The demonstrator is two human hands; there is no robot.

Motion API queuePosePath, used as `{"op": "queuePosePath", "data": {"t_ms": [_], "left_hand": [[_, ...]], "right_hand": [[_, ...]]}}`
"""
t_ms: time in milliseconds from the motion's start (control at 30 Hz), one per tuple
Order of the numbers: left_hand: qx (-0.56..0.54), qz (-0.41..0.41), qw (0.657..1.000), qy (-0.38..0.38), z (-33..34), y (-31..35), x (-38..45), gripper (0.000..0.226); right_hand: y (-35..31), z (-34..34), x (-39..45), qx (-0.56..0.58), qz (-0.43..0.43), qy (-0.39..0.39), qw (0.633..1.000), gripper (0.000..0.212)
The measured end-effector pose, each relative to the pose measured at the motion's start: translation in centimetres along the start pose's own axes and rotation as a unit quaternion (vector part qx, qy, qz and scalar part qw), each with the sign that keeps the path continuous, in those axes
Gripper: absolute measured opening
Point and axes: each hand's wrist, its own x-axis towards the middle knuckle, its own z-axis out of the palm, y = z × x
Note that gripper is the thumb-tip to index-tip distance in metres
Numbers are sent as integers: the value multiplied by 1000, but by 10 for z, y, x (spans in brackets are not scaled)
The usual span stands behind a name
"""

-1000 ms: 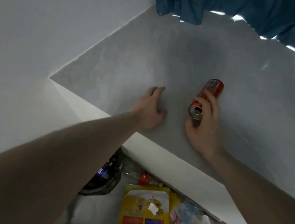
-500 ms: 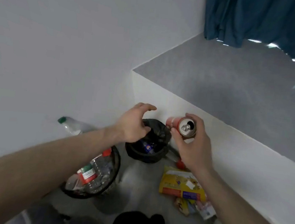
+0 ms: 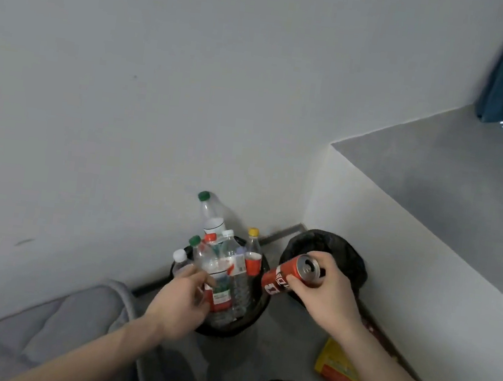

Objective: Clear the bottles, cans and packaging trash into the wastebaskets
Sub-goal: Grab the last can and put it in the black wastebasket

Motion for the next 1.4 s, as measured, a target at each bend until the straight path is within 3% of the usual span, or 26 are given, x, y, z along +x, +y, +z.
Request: {"op": "queuePosePath", "data": {"t_ms": [133, 267, 367, 633, 1100, 1400], "left_hand": [[-9, -44, 999, 8, 9, -20, 13, 18], [-6, -45, 999, -19, 31, -30, 13, 32], [-13, -53, 998, -27, 46, -36, 12, 34], [-42, -74, 996, -21, 56, -39, 12, 34], [-58, -92, 994, -4, 55, -35, 15, 29], [-57, -2, 998, 12, 21, 10, 2, 25]], "right_hand": [[2, 37, 34, -24, 16, -45, 999, 56], [0, 77, 49, -79, 20, -103, 991, 46], [-3, 107, 62, -75, 18, -97, 992, 43], [11, 149, 55, -163, 26, -112, 980, 81], [25, 143, 60, -201, 95, -119, 968, 87], [6, 59, 11, -217, 103, -135, 961, 77]]}}
